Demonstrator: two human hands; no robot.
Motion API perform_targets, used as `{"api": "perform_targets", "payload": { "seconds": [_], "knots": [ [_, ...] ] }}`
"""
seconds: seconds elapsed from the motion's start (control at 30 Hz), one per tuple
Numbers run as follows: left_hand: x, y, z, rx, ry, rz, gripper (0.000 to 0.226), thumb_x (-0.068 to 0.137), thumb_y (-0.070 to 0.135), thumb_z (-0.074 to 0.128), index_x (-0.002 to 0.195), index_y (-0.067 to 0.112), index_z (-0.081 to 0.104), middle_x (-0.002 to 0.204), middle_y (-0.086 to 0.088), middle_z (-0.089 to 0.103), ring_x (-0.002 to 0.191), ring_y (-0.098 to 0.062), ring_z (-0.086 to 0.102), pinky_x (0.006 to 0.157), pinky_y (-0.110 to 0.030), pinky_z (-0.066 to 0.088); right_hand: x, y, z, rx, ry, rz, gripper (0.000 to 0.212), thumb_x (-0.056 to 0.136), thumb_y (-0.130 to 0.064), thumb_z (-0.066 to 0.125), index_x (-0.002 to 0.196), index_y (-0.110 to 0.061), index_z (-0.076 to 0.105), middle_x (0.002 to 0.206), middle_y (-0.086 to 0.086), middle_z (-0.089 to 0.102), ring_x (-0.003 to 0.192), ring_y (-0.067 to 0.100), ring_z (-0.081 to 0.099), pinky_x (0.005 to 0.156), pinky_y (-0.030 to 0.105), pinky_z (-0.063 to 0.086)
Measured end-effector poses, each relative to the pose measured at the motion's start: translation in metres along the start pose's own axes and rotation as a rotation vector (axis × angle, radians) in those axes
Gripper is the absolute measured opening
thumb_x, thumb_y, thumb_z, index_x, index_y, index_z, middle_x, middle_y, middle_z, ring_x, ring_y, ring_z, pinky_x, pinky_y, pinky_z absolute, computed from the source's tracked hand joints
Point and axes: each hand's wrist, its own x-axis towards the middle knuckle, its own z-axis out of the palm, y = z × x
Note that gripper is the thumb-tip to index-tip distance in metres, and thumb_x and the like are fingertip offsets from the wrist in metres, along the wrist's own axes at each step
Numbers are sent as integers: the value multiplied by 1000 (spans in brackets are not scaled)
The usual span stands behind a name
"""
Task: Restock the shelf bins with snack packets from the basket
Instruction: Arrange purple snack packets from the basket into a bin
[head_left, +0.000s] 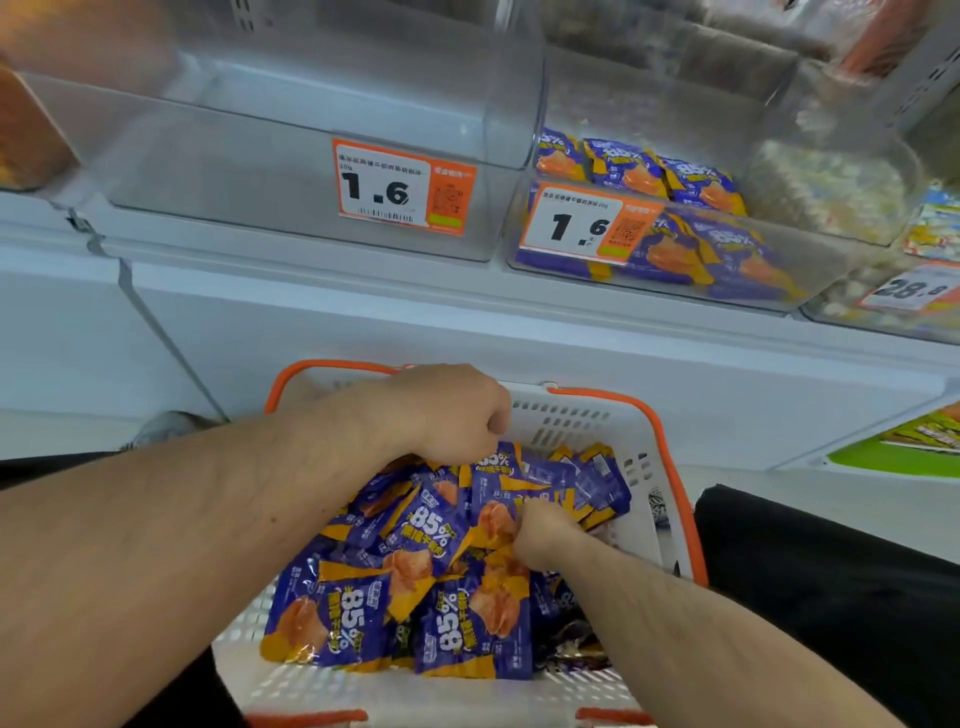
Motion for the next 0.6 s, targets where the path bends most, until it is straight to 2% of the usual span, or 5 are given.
{"api": "perform_targets", "payload": {
  "seconds": [0.17, 0.3, 0.4, 0.47, 0.6],
  "knots": [
    [-1, -2, -1, 59, 1, -43, 26, 96, 30, 49, 119, 34, 59, 121, 8, 59, 111, -18, 53, 105, -40, 33, -11, -4, -50, -73, -35, -122, 33, 91, -2, 47, 63, -13, 35, 65, 5, 31, 55, 18, 28, 51, 32, 24],
    [-3, -7, -1, 40, -9, -128, 27, 95, 33, 50, 122, 34, 54, 120, 8, 58, 122, -20, 49, 115, -51, 12, -30, 4, -113, 50, 58, -207, 5, 84, -3, 57, 87, -3, 61, 84, 13, 56, 73, 21, 51, 60, 33, 40],
    [0, -9, -3, -32, 78, -190, 53, 92, 39, 54, 142, 31, 39, 142, 4, 48, 131, -22, 43, 113, -50, 19, -44, 13, -152, 184, 111, -243, 6, 86, -5, 63, 89, -9, 62, 84, 8, 59, 69, 19, 53, 55, 26, 41],
    [2, -12, -4, -189, 191, -245, 66, 89, 41, 59, 147, 28, 32, 148, 2, 43, 132, -23, 44, 107, -44, 30, -55, 16, -169, 415, 101, -242, 14, 89, -2, 62, 87, -15, 58, 88, 8, 57, 73, 19, 55, 56, 27, 45],
    [-1, -19, -8, -597, 349, -326, 58, 85, 46, 68, 132, 20, 46, 124, 1, 55, 109, -21, 57, 89, -33, 44, -82, 19, -187, 895, 4, -311, 20, 93, 6, 53, 86, -13, 53, 81, 8, 56, 75, 21, 54, 69, 35, 46]
  ]
}}
